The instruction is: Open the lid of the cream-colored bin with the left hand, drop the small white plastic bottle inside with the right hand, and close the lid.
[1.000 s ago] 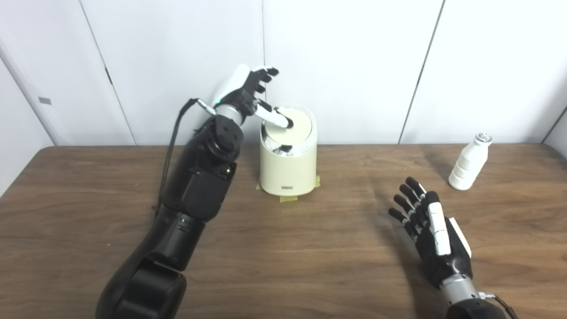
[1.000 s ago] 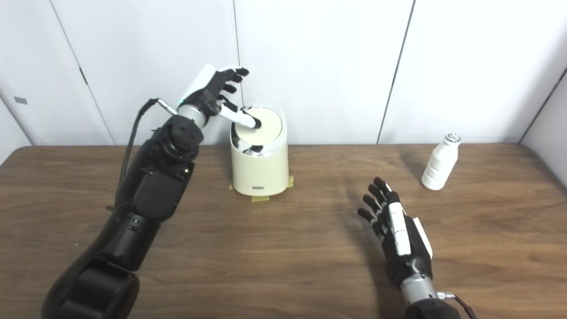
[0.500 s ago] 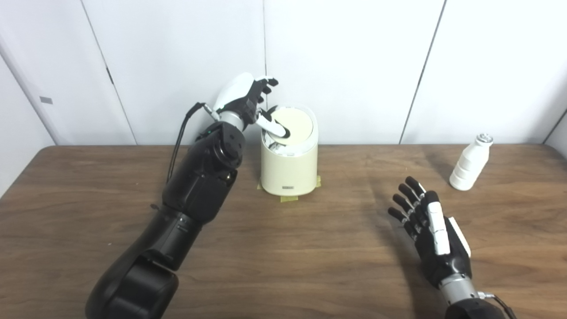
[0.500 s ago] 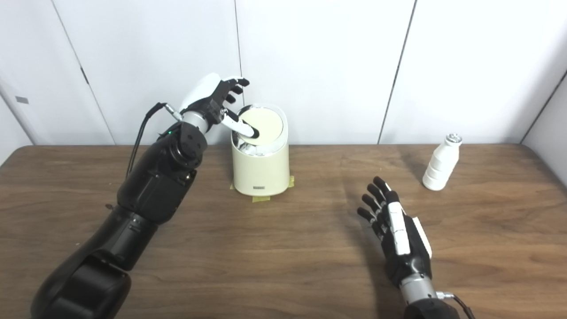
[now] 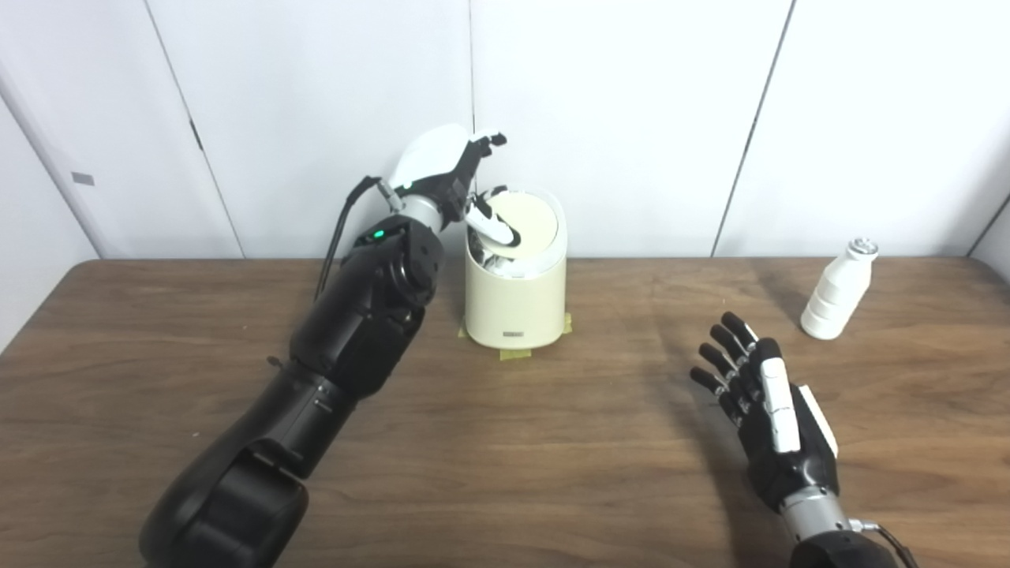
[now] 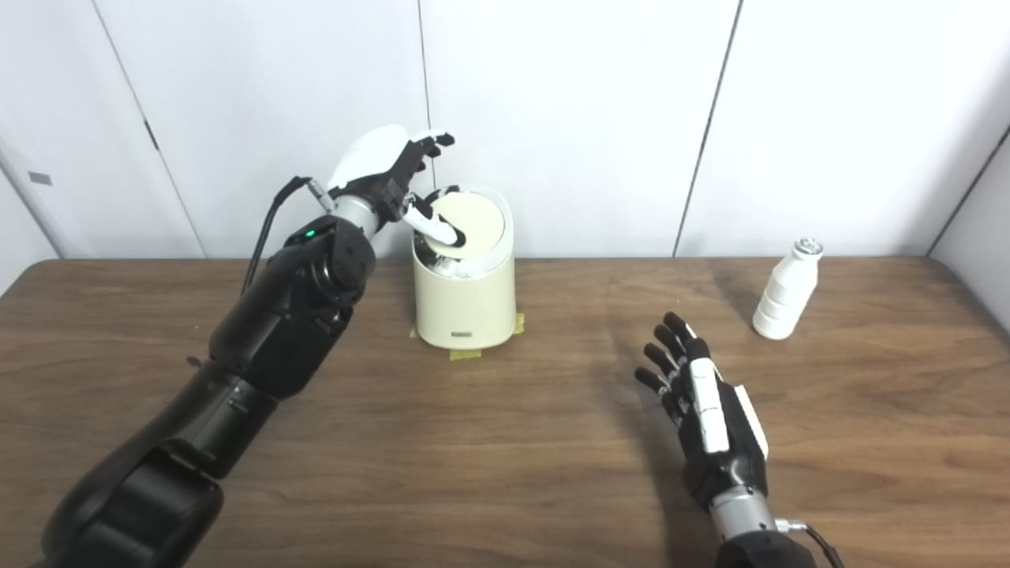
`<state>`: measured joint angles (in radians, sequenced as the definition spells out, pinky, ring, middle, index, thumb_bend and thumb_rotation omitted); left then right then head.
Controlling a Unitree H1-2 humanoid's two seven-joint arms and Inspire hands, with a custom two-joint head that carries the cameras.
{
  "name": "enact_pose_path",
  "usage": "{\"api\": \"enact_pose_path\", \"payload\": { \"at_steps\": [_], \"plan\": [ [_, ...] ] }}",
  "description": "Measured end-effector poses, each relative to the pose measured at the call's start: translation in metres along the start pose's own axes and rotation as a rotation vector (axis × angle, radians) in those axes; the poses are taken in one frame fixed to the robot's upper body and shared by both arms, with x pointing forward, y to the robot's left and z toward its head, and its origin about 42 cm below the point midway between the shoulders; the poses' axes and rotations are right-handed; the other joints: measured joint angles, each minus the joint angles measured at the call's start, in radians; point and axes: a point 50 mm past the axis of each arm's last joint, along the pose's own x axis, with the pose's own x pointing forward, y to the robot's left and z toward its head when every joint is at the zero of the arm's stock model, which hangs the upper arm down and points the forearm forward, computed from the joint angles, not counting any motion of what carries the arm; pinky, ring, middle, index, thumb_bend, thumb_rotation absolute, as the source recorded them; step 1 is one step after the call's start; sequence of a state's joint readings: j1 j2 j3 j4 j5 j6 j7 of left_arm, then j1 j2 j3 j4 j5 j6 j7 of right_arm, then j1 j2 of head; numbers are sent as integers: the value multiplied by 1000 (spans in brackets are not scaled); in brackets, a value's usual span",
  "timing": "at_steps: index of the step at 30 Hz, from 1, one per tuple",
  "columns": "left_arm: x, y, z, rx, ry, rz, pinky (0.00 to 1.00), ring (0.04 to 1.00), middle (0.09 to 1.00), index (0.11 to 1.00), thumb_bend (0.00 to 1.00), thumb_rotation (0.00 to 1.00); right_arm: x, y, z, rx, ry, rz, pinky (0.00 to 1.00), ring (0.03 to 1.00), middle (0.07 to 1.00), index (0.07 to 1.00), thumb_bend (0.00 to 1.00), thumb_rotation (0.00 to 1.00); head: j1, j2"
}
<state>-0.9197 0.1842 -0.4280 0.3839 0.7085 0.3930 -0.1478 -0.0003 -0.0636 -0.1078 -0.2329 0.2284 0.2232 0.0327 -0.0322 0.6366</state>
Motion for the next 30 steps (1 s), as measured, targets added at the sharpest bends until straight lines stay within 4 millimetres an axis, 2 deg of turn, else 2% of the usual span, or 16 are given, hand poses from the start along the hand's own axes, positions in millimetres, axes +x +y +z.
{"api": "enact_pose_path", "payload": {
  "at_steps": [6, 10, 15, 20, 25, 28, 30],
  "plan": [
    [4, 1, 7, 59, -28, -9, 683, 790, 874, 916, 982, 0, 2, 1, 1, 3, -5, -1, 840, 916, 940, 919, 579, 882, -11, 2],
    [4, -1, 8, 92, -32, -21, 733, 844, 899, 921, 985, 0, 2, 1, 1, 4, -5, -2, 860, 919, 939, 918, 607, 885, -18, 5],
    [4, -1, 9, 142, -38, -39, 713, 812, 878, 920, 981, 0, 2, 1, 2, 4, -7, -4, 864, 918, 937, 920, 613, 883, -22, 6],
    [4, -1, 9, 144, -37, -47, 716, 840, 908, 924, 960, 0, 3, 0, 2, 3, -10, -7, 860, 918, 939, 923, 610, 887, -22, 6],
    [0, 9, 9, 62, -38, -55, 574, 756, 855, 908, 923, 0, 3, -1, 3, 1, -10, -8, 853, 917, 940, 923, 608, 882, -28, 11],
    [-11, 21, 14, -14, -45, -48, 555, 710, 815, 917, 897, 0, 3, -2, 3, 2, -12, -12, 852, 919, 942, 924, 609, 878, -29, 11],
    [-20, 36, 16, -72, -54, -35, 546, 684, 807, 911, 887, 0, 3, -2, 3, 2, -13, -13, 852, 920, 943, 923, 612, 877, -29, 11]
  ]
}}
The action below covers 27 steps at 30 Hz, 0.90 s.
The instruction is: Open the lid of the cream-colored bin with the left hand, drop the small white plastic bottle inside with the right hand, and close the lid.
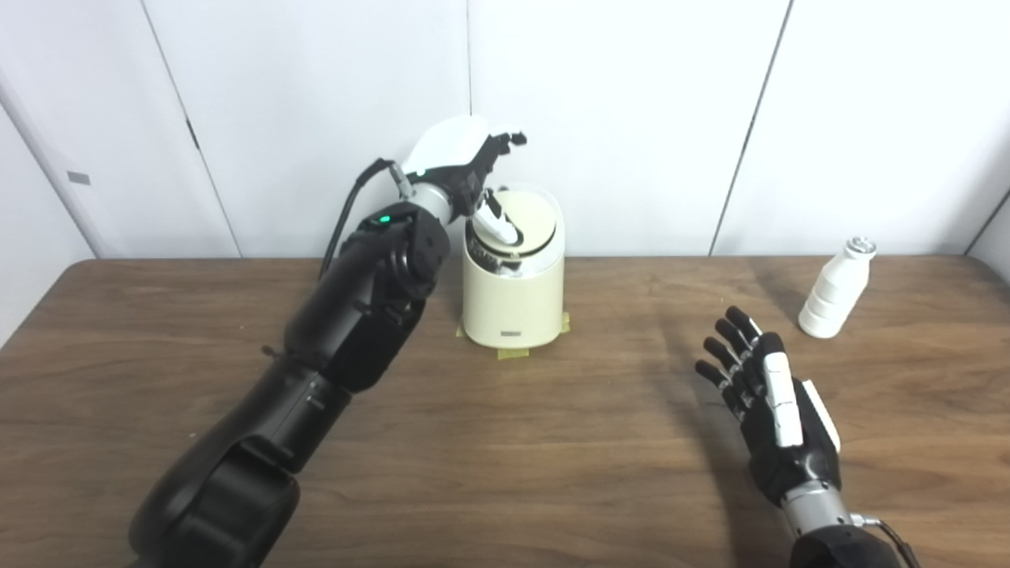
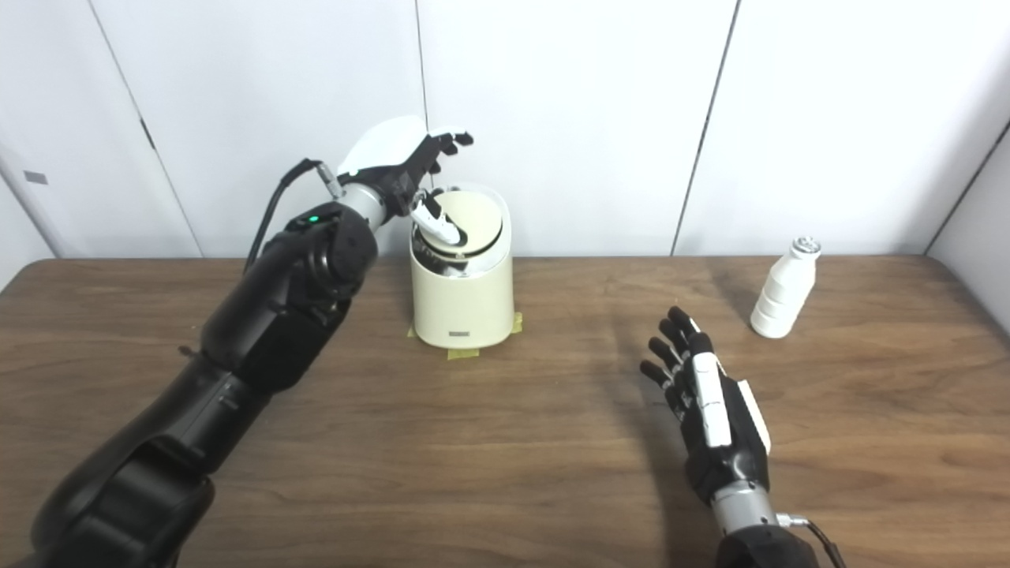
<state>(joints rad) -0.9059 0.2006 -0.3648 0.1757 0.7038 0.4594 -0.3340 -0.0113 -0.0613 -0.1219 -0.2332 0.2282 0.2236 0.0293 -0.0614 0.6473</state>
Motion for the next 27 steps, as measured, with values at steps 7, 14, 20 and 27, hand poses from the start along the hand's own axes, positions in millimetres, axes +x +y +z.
{"api": "enact_pose_path", "payload": {
  "at_steps": [7, 14, 20, 27],
  "plan": [
    [-32, 58, 0, -162, -79, 120, 656, 770, 793, 820, 805, 0, 0, -1, 0, 0, 0, -2, 854, 918, 940, 921, 611, 877, -3, 8],
    [-61, 47, -9, -219, -102, 144, 616, 752, 784, 767, 656, 99, 0, -4, 1, -9, -2, 1, 850, 918, 944, 923, 593, 878, -6, 12],
    [-93, 31, -24, -271, -89, 181, 574, 713, 777, 777, 527, 179, 0, -11, 6, -23, -10, -6, 855, 923, 948, 938, 610, 761, -9, 18],
    [-129, 6, -61, -490, -1, 253, 646, 746, 781, 810, 440, 177, 0, -15, 4, -10, -14, -10, 854, 920, 944, 923, 599, 579, -9, 20]
  ]
}}
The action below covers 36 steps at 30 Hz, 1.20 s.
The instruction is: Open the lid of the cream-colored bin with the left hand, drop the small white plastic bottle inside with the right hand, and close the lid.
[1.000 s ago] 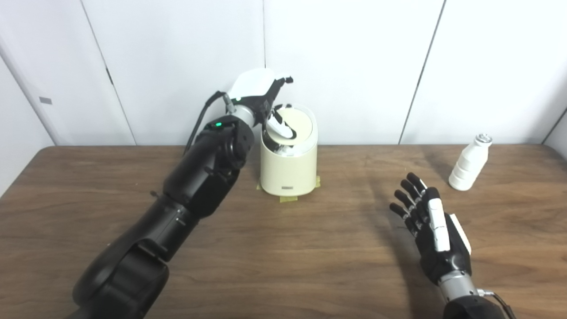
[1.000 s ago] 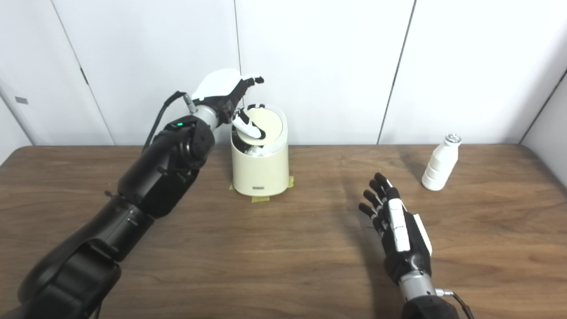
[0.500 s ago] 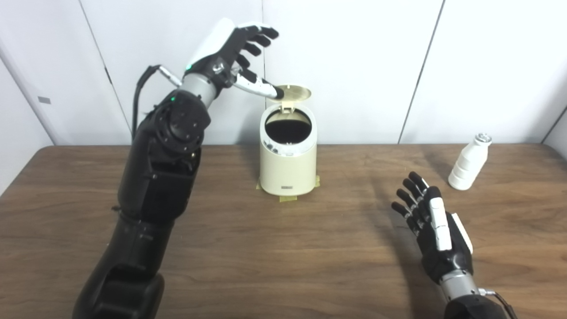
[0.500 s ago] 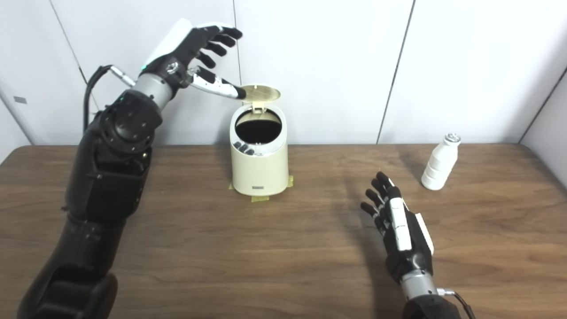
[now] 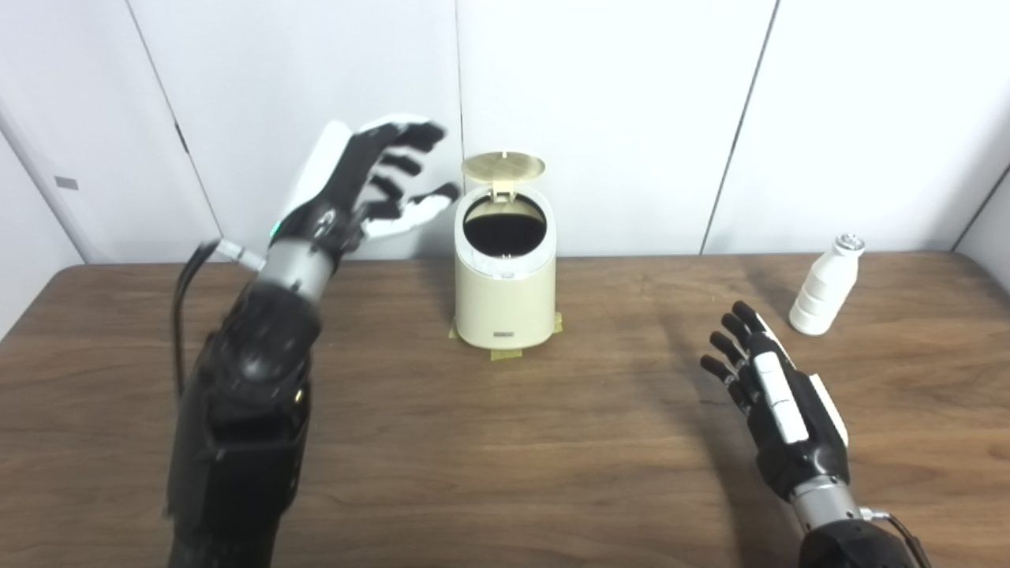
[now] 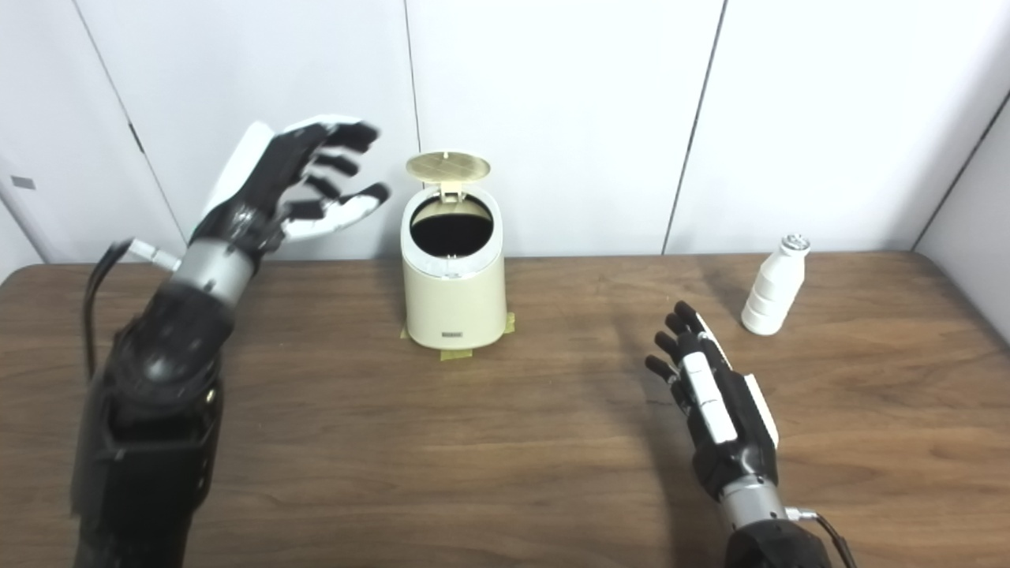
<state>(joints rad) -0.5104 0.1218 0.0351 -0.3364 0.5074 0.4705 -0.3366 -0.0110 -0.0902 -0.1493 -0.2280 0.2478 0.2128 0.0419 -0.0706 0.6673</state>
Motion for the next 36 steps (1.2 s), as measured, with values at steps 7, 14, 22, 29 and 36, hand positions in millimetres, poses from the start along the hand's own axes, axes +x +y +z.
{"api": "enact_pose_path", "payload": {
  "at_steps": [7, 14, 22, 29, 36],
  "plan": [
    [-47, -15, -52, -228, 91, 26, 742, 809, 849, 874, 413, 400, -1, -7, 1, -35, -28, -47, 803, 901, 935, 919, 583, 357, -3, 5],
    [-79, -26, -79, -287, 173, 24, 764, 827, 866, 912, 442, 647, -3, -6, 25, -122, -117, -131, 686, 808, 873, 852, 764, 304, -5, 6],
    [-98, -26, -95, -280, 212, -6, 800, 843, 878, 921, 440, 682, -8, -28, 47, -386, -186, -292, 684, 751, 820, 828, 787, 237, -173, -12],
    [-106, -21, -109, -303, 248, -24, 840, 852, 885, 926, 357, 633, -16, -41, 65, -493, -149, -400, 792, 883, 938, 935, 825, 276, -319, -26],
    [-107, -6, -115, -276, 258, -25, 834, 876, 895, 934, 331, 606, -10, -53, 73, -612, -116, -468, 778, 892, 946, 927, 840, 216, -373, -41]
  ]
}}
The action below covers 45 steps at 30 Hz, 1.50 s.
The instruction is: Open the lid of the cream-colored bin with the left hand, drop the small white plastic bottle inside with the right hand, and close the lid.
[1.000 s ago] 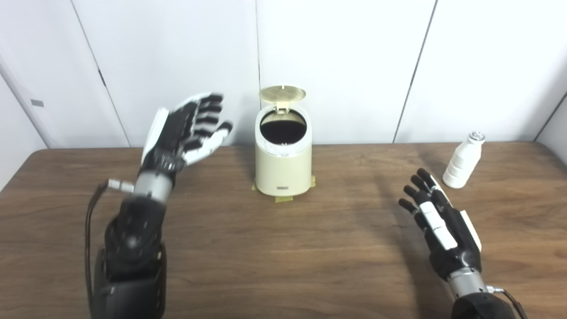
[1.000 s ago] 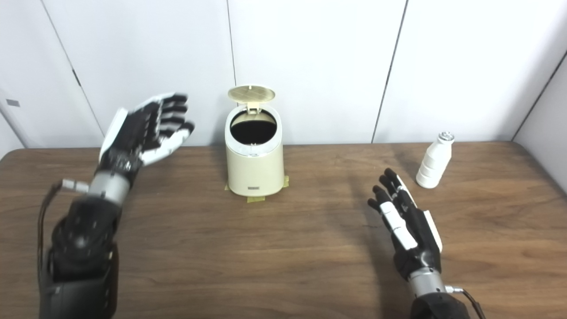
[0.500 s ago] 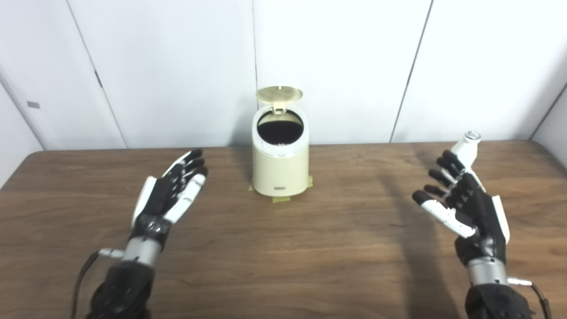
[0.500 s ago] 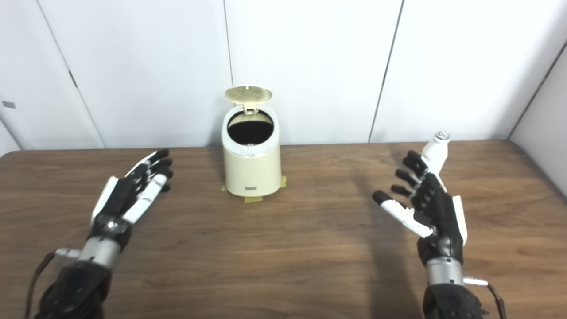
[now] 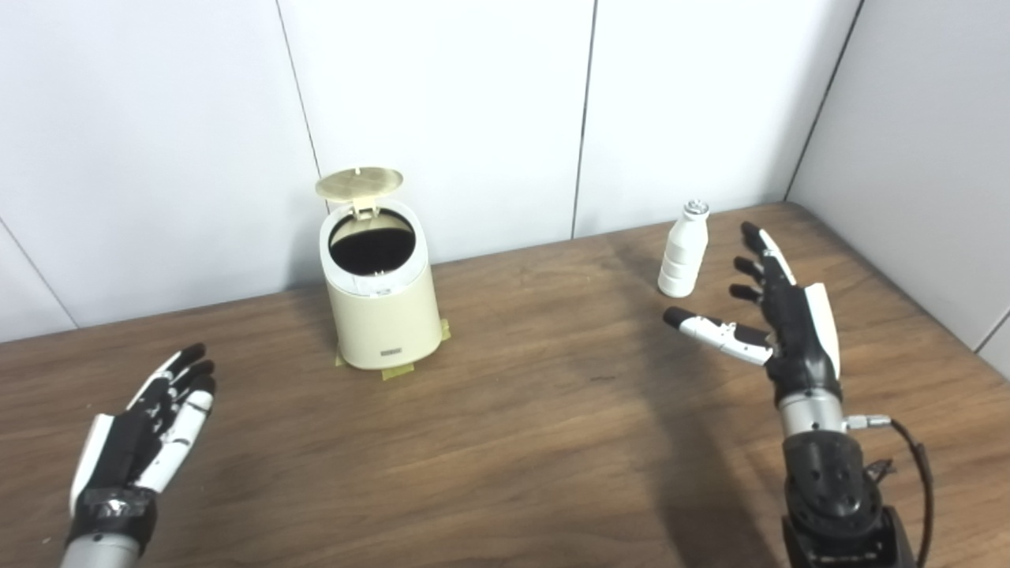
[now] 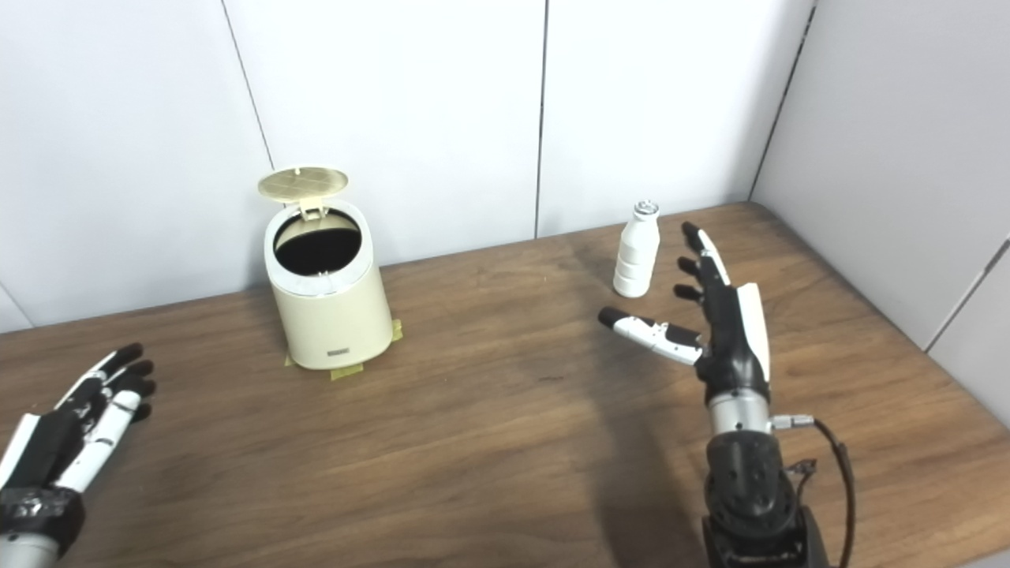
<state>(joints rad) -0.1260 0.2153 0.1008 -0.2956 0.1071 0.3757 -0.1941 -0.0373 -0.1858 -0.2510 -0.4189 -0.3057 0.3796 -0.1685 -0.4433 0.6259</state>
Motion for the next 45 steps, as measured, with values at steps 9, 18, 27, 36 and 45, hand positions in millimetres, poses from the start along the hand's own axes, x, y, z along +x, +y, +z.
{"api": "enact_pose_path", "payload": {
  "at_steps": [9, 18, 27, 36, 45],
  "plan": [
    [-4, 1, 8, 39, -1, -22, 869, 892, 902, 932, 354, 640, 41, -8, -6, -133, 52, -34, 758, 910, 976, 999, 914, 251, 0, -11],
    [-9, 3, 17, 80, 11, -40, 874, 897, 900, 928, 317, 589, 93, 0, -24, -194, 134, -27, 562, 792, 951, 981, 907, 159, 14, -15],
    [-12, 8, 20, 66, -2, -34, 863, 903, 908, 928, 298, 519, 139, 1, -26, -223, 165, -10, 676, 848, 917, 950, 910, 125, 21, -9],
    [-12, 6, 22, 73, -7, -50, 838, 895, 903, 913, 290, 453, 159, 15, -19, -280, 152, 61, 665, 860, 917, 930, 938, 167, 21, -5],
    [-14, 5, 27, 71, -27, -51, 870, 911, 916, 929, 252, 359, 164, 27, -21, -298, 166, 88, 691, 836, 883, 882, 934, 124, 20, -2]
  ]
}}
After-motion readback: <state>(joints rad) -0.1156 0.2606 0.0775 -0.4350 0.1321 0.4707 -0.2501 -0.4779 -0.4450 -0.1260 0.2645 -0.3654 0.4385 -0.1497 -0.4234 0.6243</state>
